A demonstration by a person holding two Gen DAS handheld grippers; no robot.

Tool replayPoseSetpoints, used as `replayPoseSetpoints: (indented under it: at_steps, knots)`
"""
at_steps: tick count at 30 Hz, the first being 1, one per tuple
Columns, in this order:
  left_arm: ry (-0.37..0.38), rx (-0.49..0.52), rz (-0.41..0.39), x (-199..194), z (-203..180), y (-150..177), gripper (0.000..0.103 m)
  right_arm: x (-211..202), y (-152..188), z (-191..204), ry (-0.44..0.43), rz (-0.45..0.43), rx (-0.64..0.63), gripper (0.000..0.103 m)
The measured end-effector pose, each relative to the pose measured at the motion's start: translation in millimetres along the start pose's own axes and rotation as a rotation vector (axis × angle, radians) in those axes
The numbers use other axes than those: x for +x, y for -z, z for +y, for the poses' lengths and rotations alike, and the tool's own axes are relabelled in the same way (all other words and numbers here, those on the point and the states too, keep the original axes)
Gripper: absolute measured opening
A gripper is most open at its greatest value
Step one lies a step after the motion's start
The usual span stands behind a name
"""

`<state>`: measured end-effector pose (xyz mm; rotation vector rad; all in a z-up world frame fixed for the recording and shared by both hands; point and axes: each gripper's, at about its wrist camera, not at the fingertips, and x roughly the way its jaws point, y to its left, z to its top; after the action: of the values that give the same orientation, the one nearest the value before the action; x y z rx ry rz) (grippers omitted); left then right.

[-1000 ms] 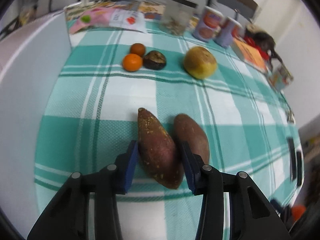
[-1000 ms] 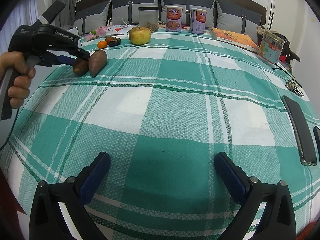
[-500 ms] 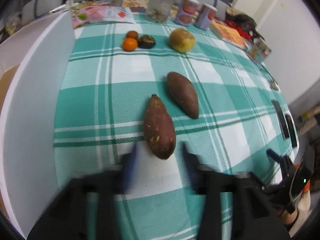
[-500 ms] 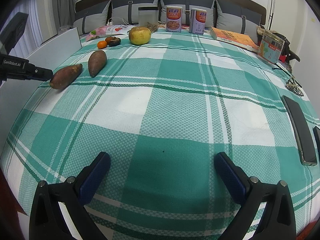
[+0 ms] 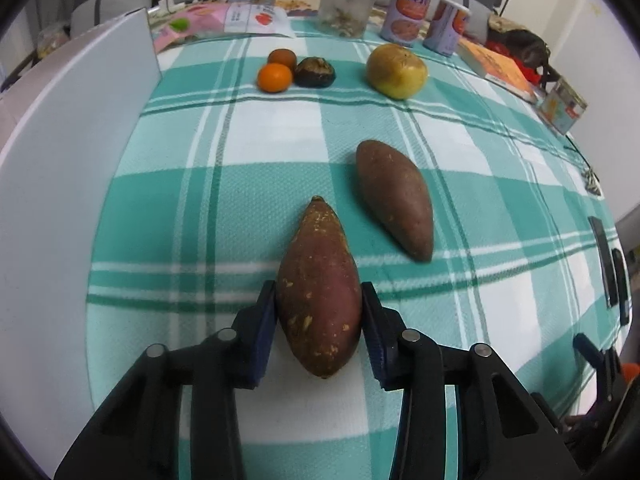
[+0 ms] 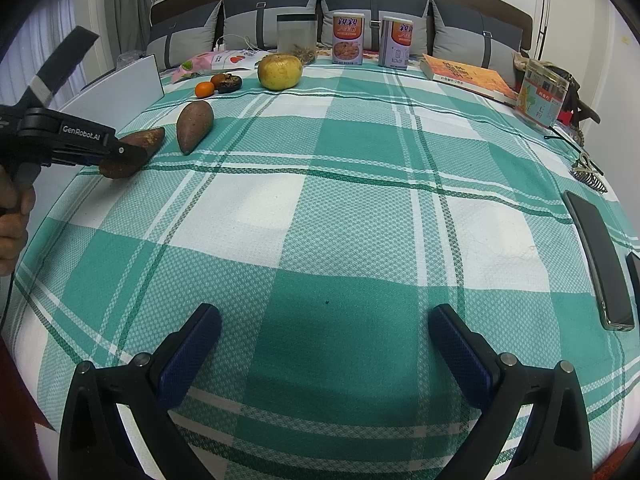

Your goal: Organize fruits

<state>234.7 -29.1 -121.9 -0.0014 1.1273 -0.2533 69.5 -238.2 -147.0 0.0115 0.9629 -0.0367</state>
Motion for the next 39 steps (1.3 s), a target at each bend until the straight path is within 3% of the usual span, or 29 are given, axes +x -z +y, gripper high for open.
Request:
replayPoseSetpoints:
  at_steps: [5, 9, 11, 12, 13, 19, 23, 28, 31, 33, 35, 39]
  knots:
    - [-0.006, 0.032, 0.004, -28, 8, 37, 0.041, 0, 0, 0, 0.000, 0.000, 0.000, 0.103]
    - [-0.034, 0.002, -0.005, -39, 18, 68, 0.042, 0, 0, 0, 0.000, 0.000, 0.000, 0.103]
    - [-0.046, -0.018, -0.030, -41, 21, 78, 0.054, 0, 0, 0, 0.000, -0.001, 0.000, 0.103]
    - [-0.056, -0.033, -0.037, -41, 21, 82, 0.075, 0, 0, 0, 0.000, -0.001, 0.000, 0.103]
    - [-0.063, -0.052, -0.048, -40, 22, 86, 0.085, 0, 0, 0, 0.001, -0.002, 0.001, 0.103]
    - [-0.119, 0.001, -0.091, -34, 18, 89, 0.085, -1, 0, -1, -0.006, 0.003, 0.005, 0.103]
    - [-0.119, 0.010, -0.132, -32, 24, 88, 0.088, 1, -13, -7, -0.041, 0.095, 0.011, 0.103]
    - [-0.147, 0.027, -0.188, -30, 20, 94, 0.094, 0, -69, -3, -0.098, 0.069, -0.018, 0.103]
    - [-0.138, 0.023, -0.188, -30, 22, 94, 0.094, 10, -130, 24, -0.213, 0.040, -0.070, 0.099]
    - [-0.139, 0.023, -0.188, -30, 22, 94, 0.094, 25, -172, 50, -0.337, 0.044, -0.076, 0.086]
    - [-0.140, 0.022, -0.188, -29, 22, 94, 0.095, 49, -206, 78, -0.422, 0.067, -0.075, 0.081]
    - [-0.139, 0.023, -0.189, -29, 22, 94, 0.095, 123, -248, 138, -0.419, 0.142, -0.162, 0.067]
